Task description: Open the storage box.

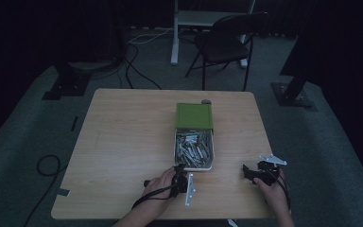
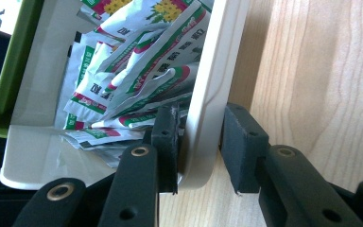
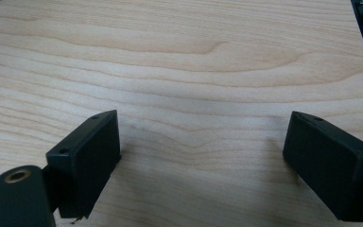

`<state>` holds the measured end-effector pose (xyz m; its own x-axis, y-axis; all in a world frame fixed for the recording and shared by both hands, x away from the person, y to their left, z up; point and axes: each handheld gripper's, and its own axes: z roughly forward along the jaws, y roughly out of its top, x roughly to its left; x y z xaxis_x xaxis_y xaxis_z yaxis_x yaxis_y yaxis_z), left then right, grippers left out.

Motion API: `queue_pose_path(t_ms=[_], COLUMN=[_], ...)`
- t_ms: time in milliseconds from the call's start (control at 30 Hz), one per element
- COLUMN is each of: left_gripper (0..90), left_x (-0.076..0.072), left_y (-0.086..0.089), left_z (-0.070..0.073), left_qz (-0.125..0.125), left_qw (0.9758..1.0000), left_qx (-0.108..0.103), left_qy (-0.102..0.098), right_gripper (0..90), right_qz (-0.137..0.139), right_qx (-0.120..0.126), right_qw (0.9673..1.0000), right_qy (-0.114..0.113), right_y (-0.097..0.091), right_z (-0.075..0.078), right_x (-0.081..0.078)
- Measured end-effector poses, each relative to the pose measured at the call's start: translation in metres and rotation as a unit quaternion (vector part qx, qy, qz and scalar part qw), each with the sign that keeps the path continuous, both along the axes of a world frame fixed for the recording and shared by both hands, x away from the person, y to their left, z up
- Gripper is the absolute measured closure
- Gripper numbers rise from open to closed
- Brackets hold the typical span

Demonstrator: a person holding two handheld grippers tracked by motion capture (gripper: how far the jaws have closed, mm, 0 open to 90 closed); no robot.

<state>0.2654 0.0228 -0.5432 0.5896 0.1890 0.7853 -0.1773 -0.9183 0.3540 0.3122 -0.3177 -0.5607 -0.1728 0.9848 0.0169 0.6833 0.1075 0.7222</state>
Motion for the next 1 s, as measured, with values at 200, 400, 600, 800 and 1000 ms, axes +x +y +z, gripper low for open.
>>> queue_pose_path(t_ms=[200,400,600,800,1000], left_gripper=[69.0,69.0,68.4,68.3,67.2], left_x=[-0.0026,-0.0058,-0.0076,-0.0077,-0.0089], left_y=[0.0003,0.0010,0.0017,0.0020,0.0038], left_z=[0.0012,0.0014,0.0028,0.0049,0.0069], left_qz=[-0.003,-0.006,-0.004,-0.007,-0.008], left_qw=[1.0000,1.0000,0.9998,0.9995,0.9986], left_qx=[0.000,0.000,-0.011,-0.013,-0.035], left_qy=[0.005,0.007,0.019,0.029,0.039], right_gripper=[11.4,11.4,11.4,11.4,11.4], right_qz=[0.000,0.001,-0.001,-0.002,-0.004], right_qx=[0.000,-0.001,-0.001,-0.001,0.000], right_qw=[1.0000,1.0000,1.0000,1.0000,1.0000], right_qy=[0.000,0.000,0.000,0.000,0.000], right_y=[-0.0001,-0.0001,-0.0003,-0.0005,-0.0006], right_z=[0.0000,0.0000,-0.0001,0.0000,0.0000], right_x=[0.0000,0.0000,0.0006,0.0010,0.0016])
